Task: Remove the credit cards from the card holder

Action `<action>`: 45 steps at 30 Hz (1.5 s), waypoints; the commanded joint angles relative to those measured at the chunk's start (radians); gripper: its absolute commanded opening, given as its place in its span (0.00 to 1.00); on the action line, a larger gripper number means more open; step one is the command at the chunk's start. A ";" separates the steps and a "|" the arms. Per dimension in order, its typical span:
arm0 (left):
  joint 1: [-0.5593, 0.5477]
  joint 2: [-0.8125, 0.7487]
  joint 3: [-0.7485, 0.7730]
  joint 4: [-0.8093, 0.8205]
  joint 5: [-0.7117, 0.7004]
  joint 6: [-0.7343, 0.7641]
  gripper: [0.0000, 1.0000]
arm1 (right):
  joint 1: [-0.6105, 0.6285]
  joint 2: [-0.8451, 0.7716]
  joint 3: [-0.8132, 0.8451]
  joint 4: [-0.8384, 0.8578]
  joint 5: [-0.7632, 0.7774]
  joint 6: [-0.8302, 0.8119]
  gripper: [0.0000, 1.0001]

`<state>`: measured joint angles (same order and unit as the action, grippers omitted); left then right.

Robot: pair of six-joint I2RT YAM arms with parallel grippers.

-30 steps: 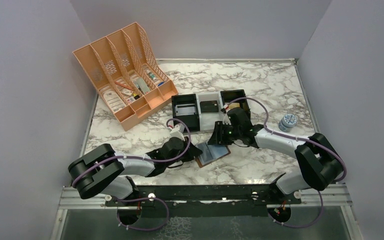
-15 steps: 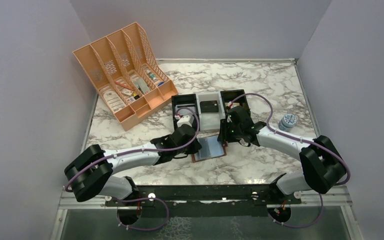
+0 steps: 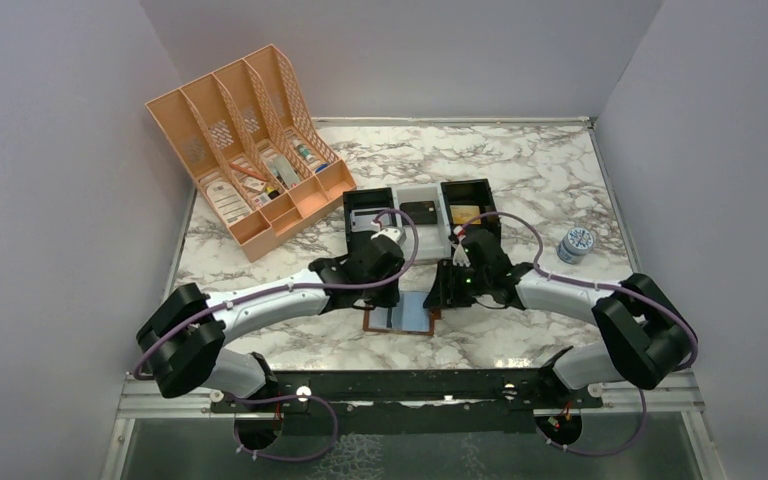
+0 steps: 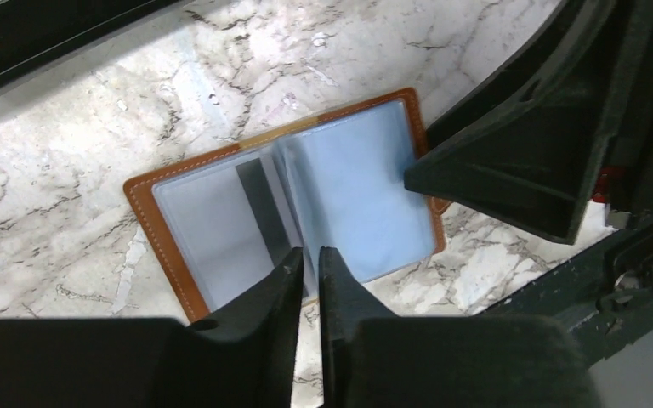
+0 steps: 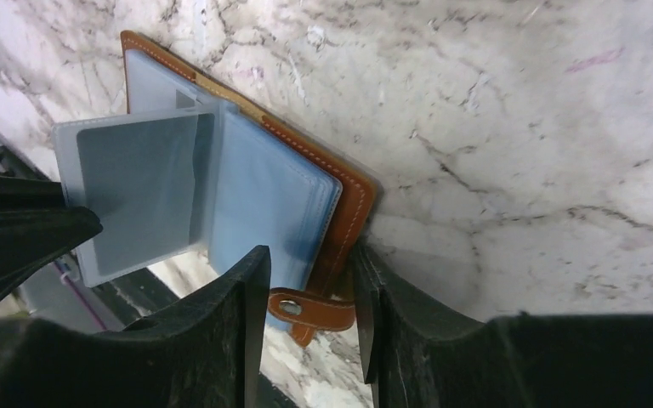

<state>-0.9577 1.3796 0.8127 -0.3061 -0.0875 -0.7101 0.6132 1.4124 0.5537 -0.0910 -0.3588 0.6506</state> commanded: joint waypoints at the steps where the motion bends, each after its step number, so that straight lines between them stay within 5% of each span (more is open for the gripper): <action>1: -0.003 0.016 0.062 -0.028 0.081 0.064 0.22 | 0.000 -0.044 -0.010 0.029 -0.039 0.036 0.42; 4: -0.004 0.058 0.057 0.048 0.174 0.078 0.36 | 0.000 -0.067 -0.004 0.007 0.020 0.035 0.45; 11: -0.021 0.139 0.012 0.180 0.223 0.020 0.46 | 0.000 -0.211 -0.025 -0.050 0.214 0.091 0.51; 14: -0.045 0.114 -0.002 0.245 0.257 0.015 0.58 | 0.000 -0.272 -0.023 -0.079 0.288 0.093 0.52; 20: -0.045 0.001 -0.037 0.227 0.181 0.019 0.72 | 0.000 -0.299 -0.010 -0.058 0.230 0.091 0.51; 28: -0.003 -0.151 -0.102 0.072 -0.013 0.023 0.75 | 0.000 -0.258 -0.035 0.104 -0.030 0.065 0.45; 36: 0.094 -0.201 -0.224 0.203 0.140 -0.001 0.75 | 0.029 -0.150 -0.016 0.125 -0.106 0.055 0.26; 45: 0.142 -0.157 -0.242 0.321 0.268 0.004 0.75 | 0.054 -0.037 -0.024 0.109 -0.111 0.058 0.21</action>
<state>-0.8368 1.2045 0.5846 -0.0948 0.0799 -0.7044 0.6579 1.3334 0.5323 0.0010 -0.4442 0.7177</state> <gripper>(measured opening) 0.748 0.218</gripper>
